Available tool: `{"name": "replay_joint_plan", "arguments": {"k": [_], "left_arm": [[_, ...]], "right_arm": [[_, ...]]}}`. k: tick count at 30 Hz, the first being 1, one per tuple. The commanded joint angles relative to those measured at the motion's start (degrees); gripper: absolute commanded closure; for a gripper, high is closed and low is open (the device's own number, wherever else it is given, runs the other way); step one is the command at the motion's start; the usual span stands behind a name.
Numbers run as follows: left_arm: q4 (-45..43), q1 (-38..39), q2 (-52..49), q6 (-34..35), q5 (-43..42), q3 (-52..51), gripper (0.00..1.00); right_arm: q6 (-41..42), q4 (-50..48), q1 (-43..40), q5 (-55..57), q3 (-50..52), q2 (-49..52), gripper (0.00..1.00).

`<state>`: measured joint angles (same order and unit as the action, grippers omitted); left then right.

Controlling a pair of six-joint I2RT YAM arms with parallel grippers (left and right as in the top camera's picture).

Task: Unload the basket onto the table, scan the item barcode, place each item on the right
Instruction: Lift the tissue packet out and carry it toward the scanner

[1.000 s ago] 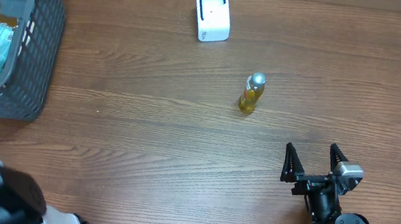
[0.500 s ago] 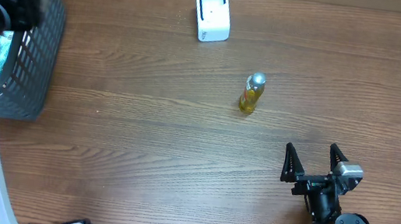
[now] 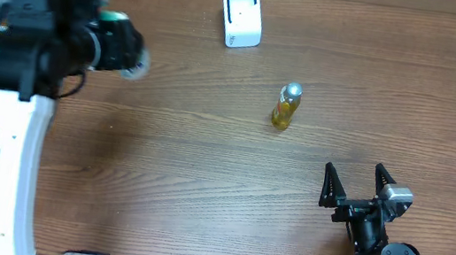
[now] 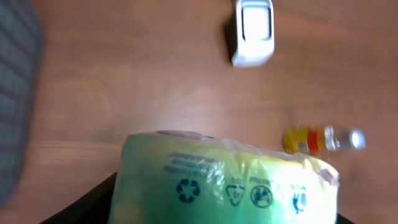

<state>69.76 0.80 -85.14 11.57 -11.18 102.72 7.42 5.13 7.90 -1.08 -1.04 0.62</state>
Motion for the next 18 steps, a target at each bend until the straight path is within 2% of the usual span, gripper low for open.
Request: {"name": "replay_joint_plan", "arguments": {"k": [1,7,10,18], "left_arm": [[2.3,4.9,-3.2,4.1,1.1,0.9,0.71],[3.8,13.3,-9.5,7.6,8.4,0.9,0.70],[3.3,17.1,-12.5,13.6,12.1,0.9,0.69],[-3.4,25.0,-20.2,21.1,17.1,0.9,0.67]], "right_arm": [[-0.4,-0.3,-0.2,0.4,0.6,-0.5,0.00],[-0.4,-0.3,-0.2,0.4,0.6,-0.5,0.00],[-0.4,-0.3,-0.2,0.4,0.6,-0.5,0.00],[-0.4,-0.3,-0.2,0.4,0.6,-0.5,0.00]]}}
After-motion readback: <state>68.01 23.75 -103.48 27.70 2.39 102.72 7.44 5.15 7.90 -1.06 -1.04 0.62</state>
